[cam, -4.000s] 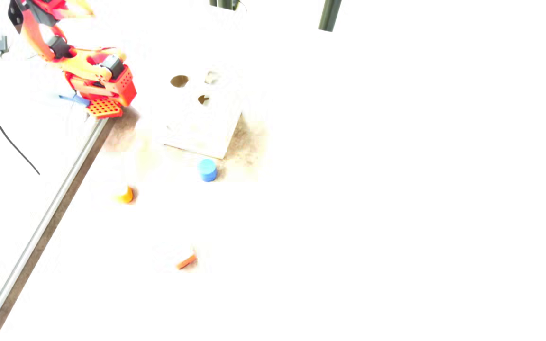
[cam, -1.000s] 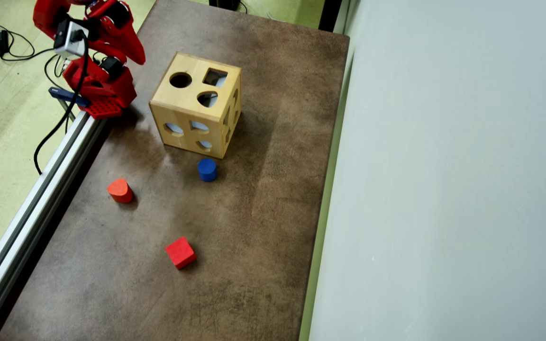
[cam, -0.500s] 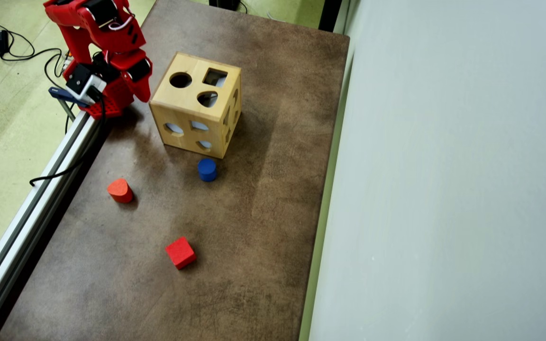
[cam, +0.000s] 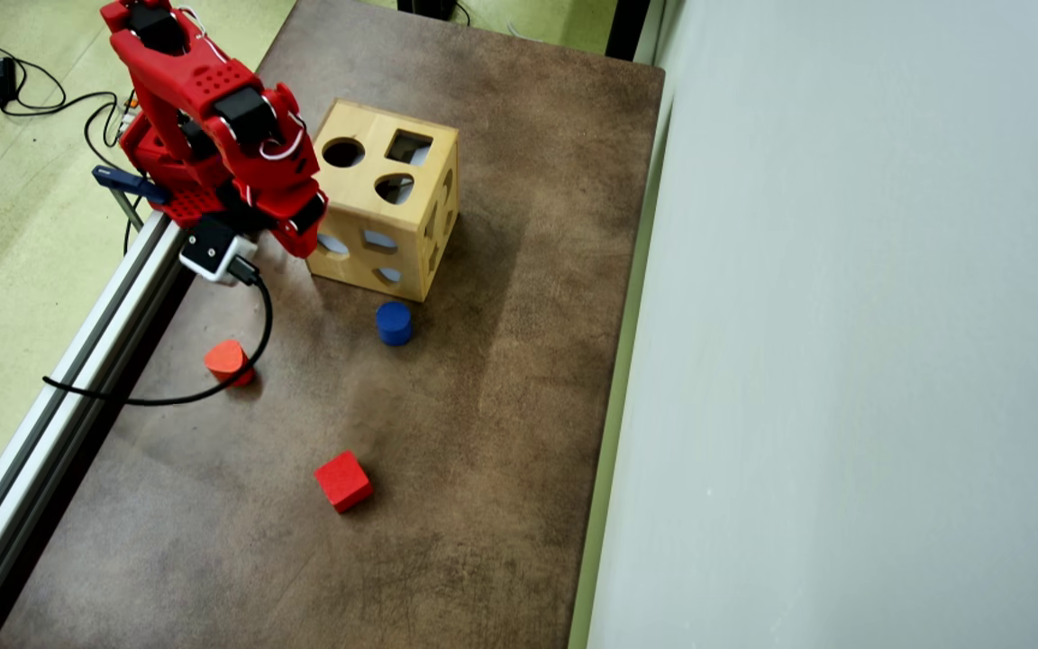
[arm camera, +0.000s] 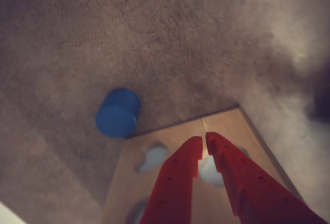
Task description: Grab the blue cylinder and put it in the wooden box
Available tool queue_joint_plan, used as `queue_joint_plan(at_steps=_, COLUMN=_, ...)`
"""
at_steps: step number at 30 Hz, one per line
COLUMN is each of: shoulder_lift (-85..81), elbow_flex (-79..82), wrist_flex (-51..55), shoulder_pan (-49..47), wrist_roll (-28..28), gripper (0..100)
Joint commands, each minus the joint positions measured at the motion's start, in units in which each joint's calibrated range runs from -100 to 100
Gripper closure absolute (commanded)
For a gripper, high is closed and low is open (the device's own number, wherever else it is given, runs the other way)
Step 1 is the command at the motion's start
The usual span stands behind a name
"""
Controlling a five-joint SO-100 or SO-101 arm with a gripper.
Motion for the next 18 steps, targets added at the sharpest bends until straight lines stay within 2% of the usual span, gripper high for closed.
queue_joint_plan(at_steps=1, shoulder_lift=2.9, elbow_flex=-1.8, wrist_flex=-4.0, shoulder_pan=-0.8, wrist_roll=0.9, gripper=97)
queue_joint_plan(at_steps=5, shoulder_lift=4.6, elbow_flex=-1.9, wrist_flex=-5.1, shoulder_pan=-1.4, wrist_roll=1.5, gripper=97)
queue_joint_plan(at_steps=18, shoulder_lift=5.1, elbow_flex=-1.9, wrist_flex=-7.1, shoulder_pan=-12.3, wrist_roll=1.2, gripper=97)
